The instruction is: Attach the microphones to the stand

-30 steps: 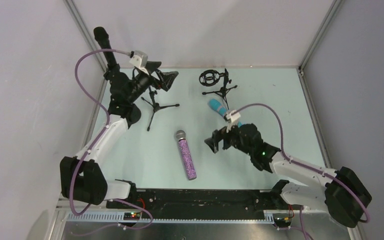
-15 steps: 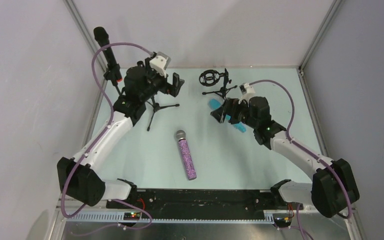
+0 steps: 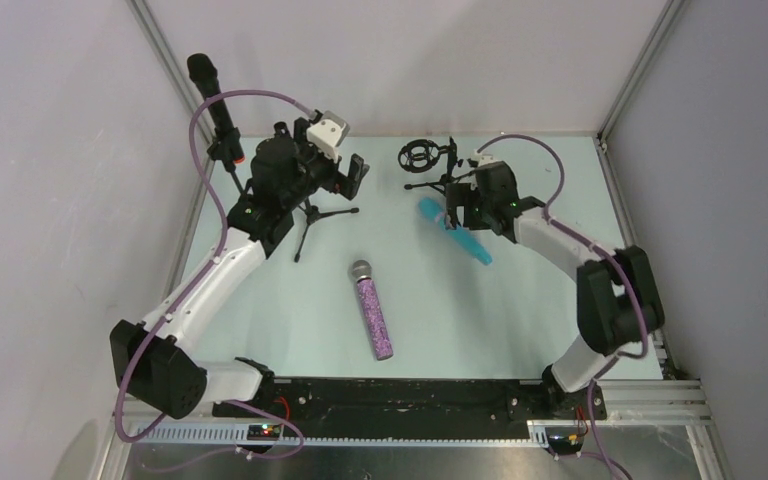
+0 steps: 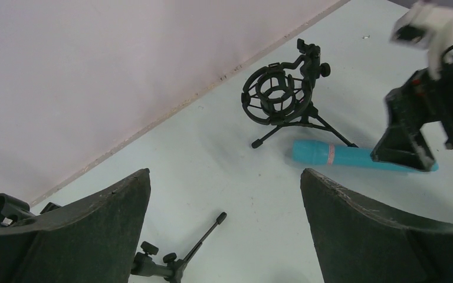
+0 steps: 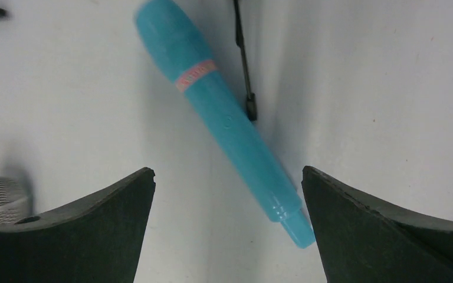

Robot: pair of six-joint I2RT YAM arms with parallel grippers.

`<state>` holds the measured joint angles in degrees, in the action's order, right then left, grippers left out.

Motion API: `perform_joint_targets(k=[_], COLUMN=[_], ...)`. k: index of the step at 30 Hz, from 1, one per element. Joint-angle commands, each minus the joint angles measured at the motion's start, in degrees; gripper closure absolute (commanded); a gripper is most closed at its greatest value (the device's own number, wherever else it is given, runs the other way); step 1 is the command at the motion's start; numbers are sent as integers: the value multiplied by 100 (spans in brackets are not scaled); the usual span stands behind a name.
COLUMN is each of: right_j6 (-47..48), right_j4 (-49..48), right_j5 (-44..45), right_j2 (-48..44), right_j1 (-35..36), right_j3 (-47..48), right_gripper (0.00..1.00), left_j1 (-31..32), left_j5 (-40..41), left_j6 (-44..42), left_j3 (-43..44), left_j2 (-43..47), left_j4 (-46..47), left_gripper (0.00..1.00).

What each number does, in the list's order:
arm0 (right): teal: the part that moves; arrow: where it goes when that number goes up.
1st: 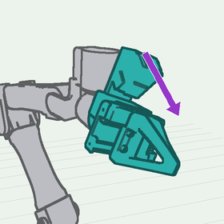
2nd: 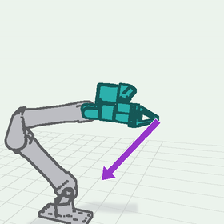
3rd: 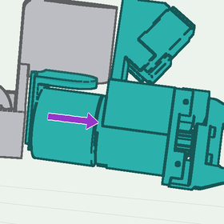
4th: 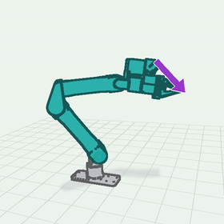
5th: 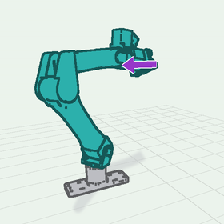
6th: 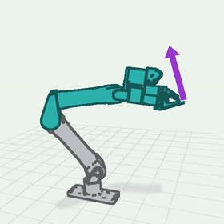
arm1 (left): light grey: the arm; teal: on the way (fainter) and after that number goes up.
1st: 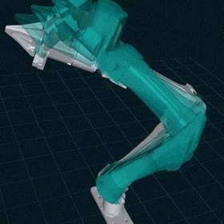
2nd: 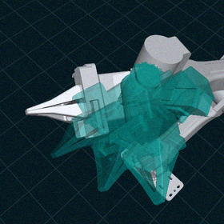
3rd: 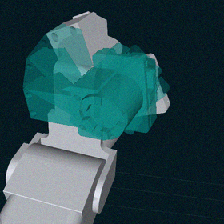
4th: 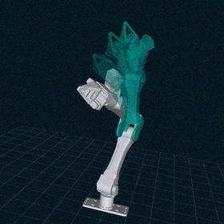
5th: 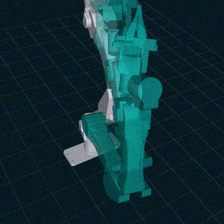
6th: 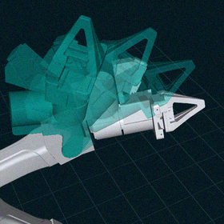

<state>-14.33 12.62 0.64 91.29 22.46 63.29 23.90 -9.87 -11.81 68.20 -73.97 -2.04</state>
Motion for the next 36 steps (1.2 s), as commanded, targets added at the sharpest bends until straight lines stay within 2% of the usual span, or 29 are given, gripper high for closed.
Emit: perform_joint_targets(k=[1,11,16,17,19,21,27,36], right_j6=[528,644,630,555,421,293,126,-198], right_j4=[908,1007,1136,1163,1285,1417,1620,1203], right_j5=[335,1029,917,803,603,491,573,443], right_j2=[732,1652,1741,1782,1851,1928,1859,554], right_j1=[8,186,372,377,366,357,555,688], right_j3=[717,947,965,966,966,966,789,-468], right_gripper=[1,6,24,30,53,63,68,70], left_j1=[41,40,40,42,41,36,37,40], left_j5=[-124,-269,-253,-242,-257,-301,-313,-270], left_j6=[-121,32,1,-2,-15,-17,-45,-131], left_j3=[-35,-87,-112,-113,-122,-127,-156,-184], left_j2=[160,137,145,141,138,145,159,185], left_j4=[171,414,440,441,448,464,493,506], left_gripper=[0,0,0,0,0,0,0,0])
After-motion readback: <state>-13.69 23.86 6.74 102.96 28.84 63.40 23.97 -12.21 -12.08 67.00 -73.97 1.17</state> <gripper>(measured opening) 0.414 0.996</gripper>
